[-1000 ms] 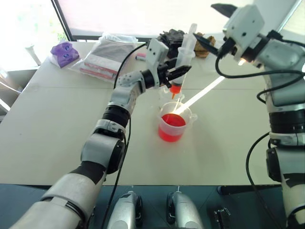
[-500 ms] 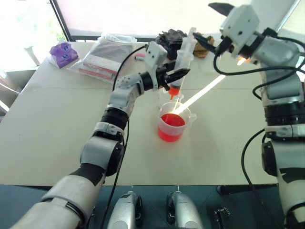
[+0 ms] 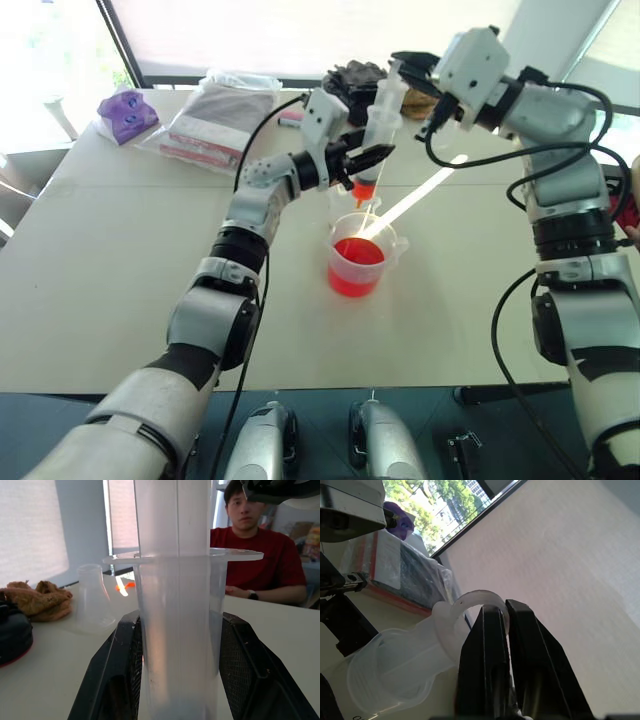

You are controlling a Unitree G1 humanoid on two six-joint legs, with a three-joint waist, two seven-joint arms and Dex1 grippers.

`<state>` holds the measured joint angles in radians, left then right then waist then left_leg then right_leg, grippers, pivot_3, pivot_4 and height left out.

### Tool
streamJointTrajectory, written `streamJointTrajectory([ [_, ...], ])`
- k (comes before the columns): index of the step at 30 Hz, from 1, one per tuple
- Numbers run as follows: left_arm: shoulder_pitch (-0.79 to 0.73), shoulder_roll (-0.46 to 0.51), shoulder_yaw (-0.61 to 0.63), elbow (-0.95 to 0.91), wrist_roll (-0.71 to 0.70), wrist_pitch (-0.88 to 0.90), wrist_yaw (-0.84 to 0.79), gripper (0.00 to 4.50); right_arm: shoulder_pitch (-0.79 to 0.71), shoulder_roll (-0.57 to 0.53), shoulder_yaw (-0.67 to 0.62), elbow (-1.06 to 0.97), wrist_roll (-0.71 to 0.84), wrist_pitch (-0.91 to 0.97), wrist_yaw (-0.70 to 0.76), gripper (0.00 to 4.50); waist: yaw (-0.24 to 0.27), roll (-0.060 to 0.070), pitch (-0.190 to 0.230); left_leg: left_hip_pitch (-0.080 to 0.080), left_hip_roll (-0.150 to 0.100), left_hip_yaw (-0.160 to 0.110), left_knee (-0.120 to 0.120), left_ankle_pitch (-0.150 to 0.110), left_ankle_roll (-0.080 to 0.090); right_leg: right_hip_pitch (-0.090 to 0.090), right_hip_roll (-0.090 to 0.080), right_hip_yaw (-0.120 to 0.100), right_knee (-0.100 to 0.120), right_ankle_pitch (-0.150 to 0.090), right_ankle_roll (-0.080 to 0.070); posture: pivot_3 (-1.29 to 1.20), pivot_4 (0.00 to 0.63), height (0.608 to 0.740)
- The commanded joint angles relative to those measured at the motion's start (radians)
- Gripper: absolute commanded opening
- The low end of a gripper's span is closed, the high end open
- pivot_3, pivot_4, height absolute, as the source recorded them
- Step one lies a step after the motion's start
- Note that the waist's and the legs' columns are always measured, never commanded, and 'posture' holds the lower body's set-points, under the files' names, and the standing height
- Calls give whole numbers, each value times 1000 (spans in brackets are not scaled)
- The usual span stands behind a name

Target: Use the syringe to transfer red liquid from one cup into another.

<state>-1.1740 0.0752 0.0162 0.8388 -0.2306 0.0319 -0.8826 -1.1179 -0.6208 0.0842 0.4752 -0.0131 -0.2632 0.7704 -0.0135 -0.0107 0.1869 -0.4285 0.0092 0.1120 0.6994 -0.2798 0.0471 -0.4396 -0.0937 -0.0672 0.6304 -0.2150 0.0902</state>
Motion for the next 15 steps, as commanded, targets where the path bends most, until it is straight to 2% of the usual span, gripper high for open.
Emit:
streamJointTrajectory([
  [1,-27,-4,-1,-54,-5,-5,-4,1620,-22,-2,-14,-36,-2,-10,-2,81,0,0,0,0,0,0,0,0,0,0,0,0,0,0,0,0,150,740],
  [15,-103,11,56,-59,-36,-4,54,1620,138,52,10,-201,25,90,53,81,1,0,0,0,0,0,0,0,0,0,0,0,0,0,0,0,150,740],
])
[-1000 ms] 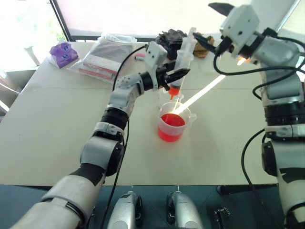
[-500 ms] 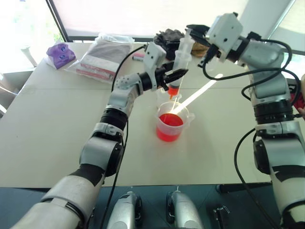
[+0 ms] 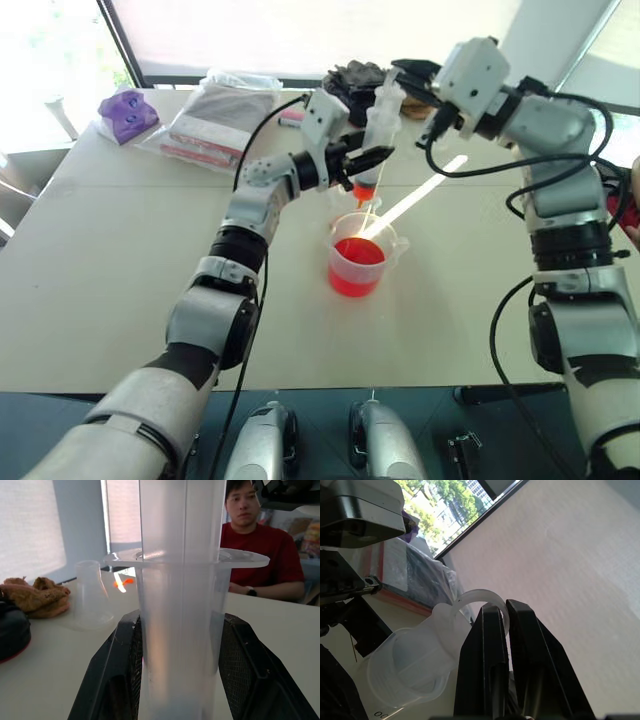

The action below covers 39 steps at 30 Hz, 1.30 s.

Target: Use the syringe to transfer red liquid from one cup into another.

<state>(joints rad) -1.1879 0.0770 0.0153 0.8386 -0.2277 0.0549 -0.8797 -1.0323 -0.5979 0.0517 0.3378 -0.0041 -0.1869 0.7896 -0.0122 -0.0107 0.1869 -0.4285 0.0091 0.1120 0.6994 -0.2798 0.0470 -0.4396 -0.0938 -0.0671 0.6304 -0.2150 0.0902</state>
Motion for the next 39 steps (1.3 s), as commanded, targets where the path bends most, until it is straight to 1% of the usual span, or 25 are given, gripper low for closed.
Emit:
streamJointTrajectory([
  [1,-92,10,59,-57,-39,-30,55,1620,64,35,44,-75,17,22,34,81,0,0,0,0,0,0,0,0,0,0,0,0,0,0,0,0,150,740],
  [9,-113,22,66,-57,-45,-25,58,1620,105,64,42,-95,4,53,11,81,1,0,0,0,0,0,0,0,0,0,0,0,0,0,0,0,150,740],
  [17,-108,41,71,-81,-55,7,51,1620,93,64,24,-103,14,75,-5,81,-1,0,0,0,0,0,0,0,0,0,0,0,0,0,0,0,150,740],
  [25,-79,84,70,-211,-93,142,21,1620,81,59,3,-125,30,104,-12,81,2,1,0,0,0,0,0,0,-1,0,0,0,0,0,0,0,150,740],
  [34,-1,85,47,-347,-107,242,17,1620,76,54,-4,-104,22,93,-26,81,-1,0,0,0,0,0,0,1,-1,0,0,0,0,0,0,0,150,740],
  [39,25,93,40,-406,-105,287,16,1620,61,31,-18,-85,13,80,-39,81,0,0,0,0,0,0,0,1,-1,0,0,0,0,0,0,0,150,740],
])
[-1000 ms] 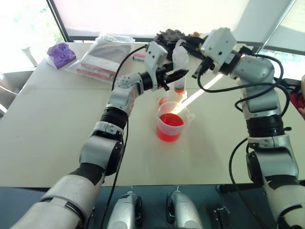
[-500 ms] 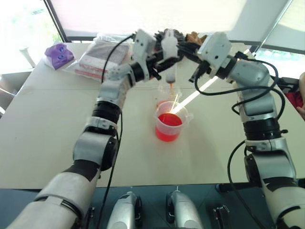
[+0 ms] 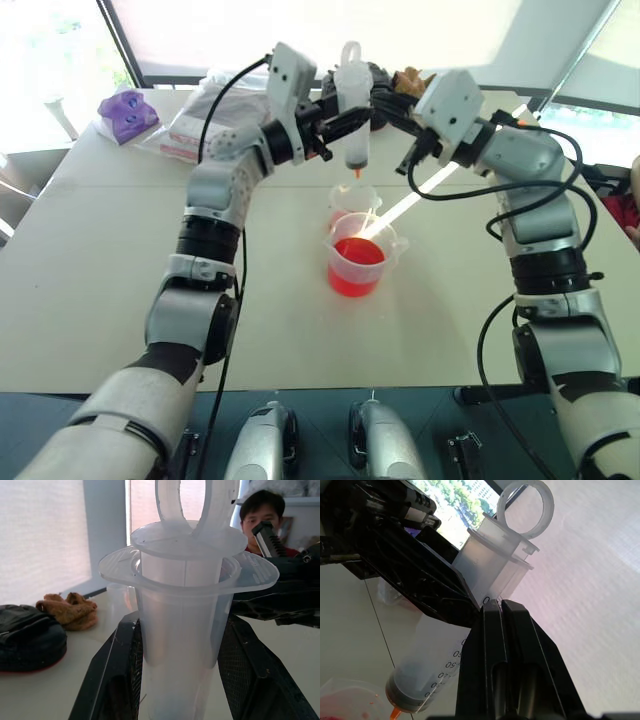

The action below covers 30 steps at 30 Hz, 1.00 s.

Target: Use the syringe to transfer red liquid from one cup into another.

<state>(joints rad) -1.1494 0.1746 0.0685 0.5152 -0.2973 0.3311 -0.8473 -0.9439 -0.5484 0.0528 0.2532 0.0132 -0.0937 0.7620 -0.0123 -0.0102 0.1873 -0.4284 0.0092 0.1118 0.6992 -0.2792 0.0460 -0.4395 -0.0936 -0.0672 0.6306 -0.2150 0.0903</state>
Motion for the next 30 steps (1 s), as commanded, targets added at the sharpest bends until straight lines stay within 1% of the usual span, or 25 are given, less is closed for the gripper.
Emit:
streamJointTrajectory([
  [1,-10,-2,-13,-93,-36,22,-15,1620,-35,-26,-23,3,-8,-17,-17,81,1,0,0,0,0,0,0,0,0,0,0,0,0,0,0,0,150,740],
  [7,-1,22,-33,-106,-33,52,-31,1620,-89,-65,-54,-27,-1,-9,-35,81,-2,0,0,0,0,0,0,0,0,0,0,0,0,0,0,0,150,740],
  [10,-13,27,-32,-99,-38,54,-31,1620,-96,-82,-51,-44,-11,-6,-41,874,-1,0,0,0,0,0,0,0,-1,0,0,0,0,0,0,0,150,740],
  [11,-16,30,-31,-99,-41,56,-32,1620,-95,-87,-50,-48,-17,-6,-44,1320,-1,0,0,0,0,0,0,0,0,0,0,0,0,0,0,0,150,740],
  [13,-25,39,-24,-93,-47,60,-34,1620,-88,-98,-49,-59,-26,-5,-47,2362,-1,0,0,0,0,0,0,0,0,0,0,0,0,0,0,0,150,740],
  [14,-34,42,-16,-85,-51,64,-32,1620,-84,-104,-50,-60,-30,-5,-48,2742,-1,0,0,0,0,0,0,0,0,0,0,0,0,0,0,0,150,740],
  [20,-108,70,36,-48,-87,73,-5,1620,-54,-151,-73,-48,-48,-14,-71,2742,1,0,0,0,0,0,0,0,0,0,0,0,0,0,0,0,150,740],
  [23,-180,117,83,-34,-113,122,32,1620,-29,-207,-111,-52,-37,-7,-68,2742,1,0,0,0,0,0,0,0,0,0,0,0,0,0,0,0,150,740],
  [27,-266,249,91,-45,-144,371,48,1620,39,-293,-207,-167,106,125,25,2742,-1,0,1,0,0,0,-1,0,0,-1,0,0,-1,0,0,0,150,740],
  [30,-298,374,10,-50,-132,630,10,1620,116,-358,-275,-319,285,299,138,2742,-4,1,0,1,1,0,-2,0,-1,0,0,0,0,-1,1,0,150,740],
])
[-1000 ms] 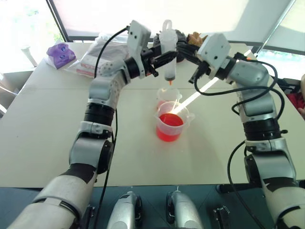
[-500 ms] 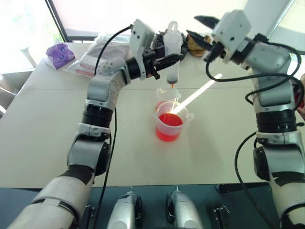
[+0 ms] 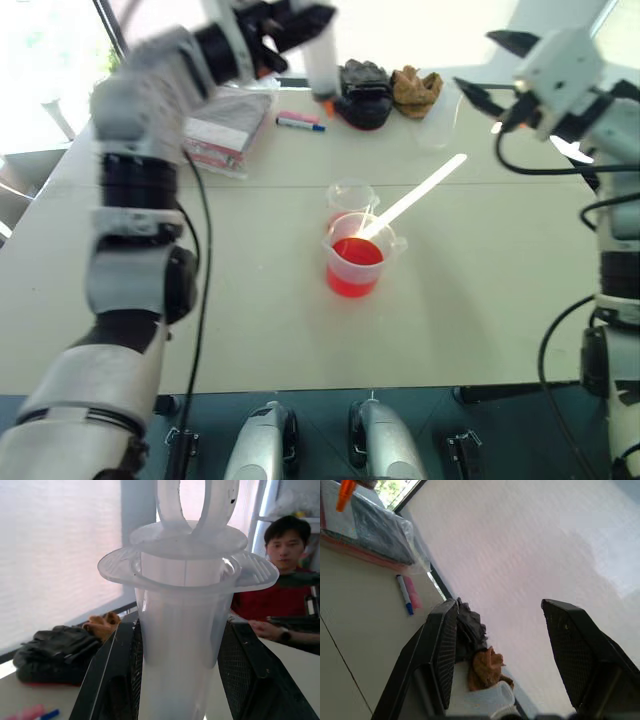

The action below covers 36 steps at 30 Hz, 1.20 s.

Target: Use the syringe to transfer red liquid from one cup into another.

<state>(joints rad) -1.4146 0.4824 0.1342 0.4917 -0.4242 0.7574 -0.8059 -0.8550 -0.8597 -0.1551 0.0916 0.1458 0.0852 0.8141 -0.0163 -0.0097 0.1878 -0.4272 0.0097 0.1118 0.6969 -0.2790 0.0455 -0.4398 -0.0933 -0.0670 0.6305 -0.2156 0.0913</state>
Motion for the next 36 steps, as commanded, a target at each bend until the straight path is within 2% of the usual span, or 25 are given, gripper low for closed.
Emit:
streamJointTrajectory([
  [1,-40,93,-63,-25,-12,268,-36,1620,45,-64,-85,-201,199,175,108,2742,1,0,0,1,0,0,0,0,0,0,0,0,0,0,0,0,150,740],
  [3,-56,127,-80,-9,-19,381,-38,1620,69,-94,-108,-267,276,268,136,2742,2,0,0,1,0,0,0,0,0,0,1,0,1,0,0,0,150,740],
  [6,-58,195,-206,5,2,580,-71,1620,119,-148,-141,-373,422,430,192,2742,3,0,0,0,1,-1,1,0,0,1,1,0,1,0,0,0,150,740],
  [9,-35,231,-279,-17,11,620,-95,1620,148,-184,-157,-426,502,518,210,2742,5,-1,0,0,1,-1,1,0,1,1,0,0,1,0,0,0,150,740],
  [13,17,277,-503,12,-33,835,-140,1620,254,-243,-193,-545,685,658,306,2742,7,0,0,0,0,-1,1,-1,1,1,-1,0,0,0,-1,0,150,740],
  [18,167,294,-630,-31,-91,857,-119,1620,346,-226,-213,-637,848,736,305,2742,4,-1,0,-1,0,-1,1,-3,4,-1,-3,2,1,0,-1,0,150,740],
  [21,239,276,-637,-76,-107,857,-92,1620,356,-199,-182,-670,852,733,247,2742,6,-2,1,-2,1,-2,1,-1,1,-2,-4,2,1,0,-2,0,150,740],
  [26,253,236,-618,-73,-116,857,-57,1620,358,-174,-159,-689,854,732,186,2742,12,-1,1,-2,0,-2,2,-1,0,-2,-7,2,0,-2,-6,0,150,740],
  [28,249,222,-607,-56,-104,857,-41,2569,362,-171,-151,-694,856,730,173,2818,15,-1,1,-2,-1,-3,1,-1,0,-2,-8,2,0,-2,-6,0,150,740],
  [30,246,215,-598,-53,-97,857,-36,3164,369,-168,-147,-695,856,729,159,2818,17,-1,1,-2,-1,-3,2,-1,0,-3,-9,2,0,-2,-6,0,150,740],
  [36,199,206,-525,17,-69,838,-7,4486,418,-172,-133,-695,822,717,144,2818,22,-1,1,-3,-1,-3,1,-1,0,-4,-9,2,0,-3,-8,0,150,740],
])
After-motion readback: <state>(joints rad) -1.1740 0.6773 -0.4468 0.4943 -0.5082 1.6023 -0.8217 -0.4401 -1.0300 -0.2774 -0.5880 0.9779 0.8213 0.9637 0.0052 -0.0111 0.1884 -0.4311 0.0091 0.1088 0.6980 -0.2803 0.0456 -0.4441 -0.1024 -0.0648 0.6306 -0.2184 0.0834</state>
